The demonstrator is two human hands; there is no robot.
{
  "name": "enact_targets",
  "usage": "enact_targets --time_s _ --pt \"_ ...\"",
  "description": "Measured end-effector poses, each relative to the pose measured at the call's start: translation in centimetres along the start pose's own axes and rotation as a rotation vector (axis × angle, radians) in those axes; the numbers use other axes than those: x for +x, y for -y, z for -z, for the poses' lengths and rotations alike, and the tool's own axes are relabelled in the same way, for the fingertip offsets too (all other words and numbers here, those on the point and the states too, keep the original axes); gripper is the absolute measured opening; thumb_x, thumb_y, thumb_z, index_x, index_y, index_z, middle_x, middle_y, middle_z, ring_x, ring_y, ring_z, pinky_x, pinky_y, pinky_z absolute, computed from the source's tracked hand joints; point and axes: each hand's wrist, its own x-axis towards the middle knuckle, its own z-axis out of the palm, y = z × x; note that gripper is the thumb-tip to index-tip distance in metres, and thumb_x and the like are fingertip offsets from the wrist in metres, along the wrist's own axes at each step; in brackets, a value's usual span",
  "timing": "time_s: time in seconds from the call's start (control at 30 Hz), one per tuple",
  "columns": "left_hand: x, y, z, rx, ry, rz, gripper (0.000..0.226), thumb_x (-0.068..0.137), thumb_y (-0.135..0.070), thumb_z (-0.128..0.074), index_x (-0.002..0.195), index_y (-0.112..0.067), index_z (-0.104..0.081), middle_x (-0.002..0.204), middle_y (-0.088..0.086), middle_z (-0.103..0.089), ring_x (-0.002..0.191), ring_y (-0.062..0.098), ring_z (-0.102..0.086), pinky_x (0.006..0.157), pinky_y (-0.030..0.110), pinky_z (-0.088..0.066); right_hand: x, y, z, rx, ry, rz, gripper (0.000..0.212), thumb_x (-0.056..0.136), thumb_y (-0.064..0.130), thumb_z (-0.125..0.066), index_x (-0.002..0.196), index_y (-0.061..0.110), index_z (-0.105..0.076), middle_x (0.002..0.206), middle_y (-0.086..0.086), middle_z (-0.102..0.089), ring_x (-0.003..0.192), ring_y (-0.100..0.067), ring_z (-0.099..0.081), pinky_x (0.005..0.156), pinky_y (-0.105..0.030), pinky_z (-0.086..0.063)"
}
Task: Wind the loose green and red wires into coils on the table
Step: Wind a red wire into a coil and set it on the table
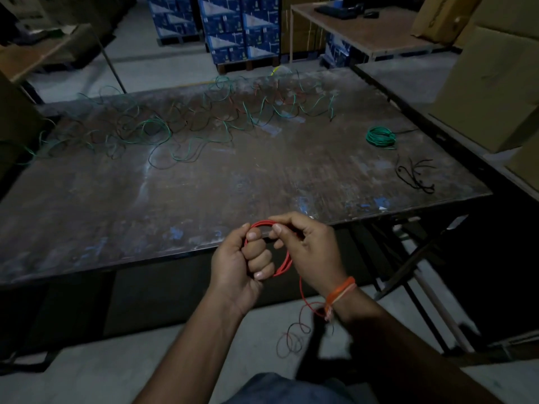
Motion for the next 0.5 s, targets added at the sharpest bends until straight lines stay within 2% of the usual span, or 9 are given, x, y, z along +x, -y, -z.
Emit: enact_targets --time_s 0.1,0.2,0.4,0.5 --pt "-0.24 -0.08 0.11 -0.020 0.032 0.043 0.039 0.101 -0.034 -0.034 0.065 -0.021 -0.044 0.041 -0.011 -0.020 0.037 0.008 -0.008 0.040 0.023 -0.009 -0.25 0.14 -0.32 -0.019 -0.025 0.033 0.015 0.099 0.007 -0.059 0.103 0.012 -0.072 0.076 0.000 -0.069 0.061 -0.013 -0.063 0.059 -0.031 -0.053" --pt "-0.46 -0.37 0.18 -0.038 0.097 0.093 0.036 0.099 -0.035 -0.035 0.067 -0.021 -0.043 0.043 -0.011 -0.016 0.041 0.009 -0.005 0.042 0.024 -0.009 -0.52 0.22 -0.22 0.003 -0.032 0.050 0.016 0.099 0.005 -0.059 0.101 0.014 -0.072 0.073 -0.001 -0.067 0.058 -0.014 -0.060 0.056 -0.028 -0.050" --pt "-0.88 -0.39 0.49 -0.132 0.261 0.180 0.031 0.096 -0.030 -0.035 0.075 -0.015 -0.052 0.051 -0.010 -0.015 0.042 0.009 -0.012 0.047 0.025 -0.017 -0.73 -0.06 0.12 0.087 -0.057 0.036 0.014 0.100 0.005 -0.059 0.100 0.012 -0.071 0.073 -0.005 -0.066 0.059 -0.013 -0.058 0.058 -0.025 -0.048" --pt "-1.03 -0.43 0.43 -0.138 0.281 0.195 0.031 0.096 -0.028 -0.036 0.078 -0.012 -0.056 0.053 -0.009 -0.015 0.044 0.009 -0.013 0.048 0.025 -0.021 -0.80 -0.03 -0.01 0.150 -0.059 0.016 0.016 0.100 0.006 -0.058 0.101 0.017 -0.070 0.074 0.000 -0.066 0.061 -0.011 -0.058 0.061 -0.024 -0.049"
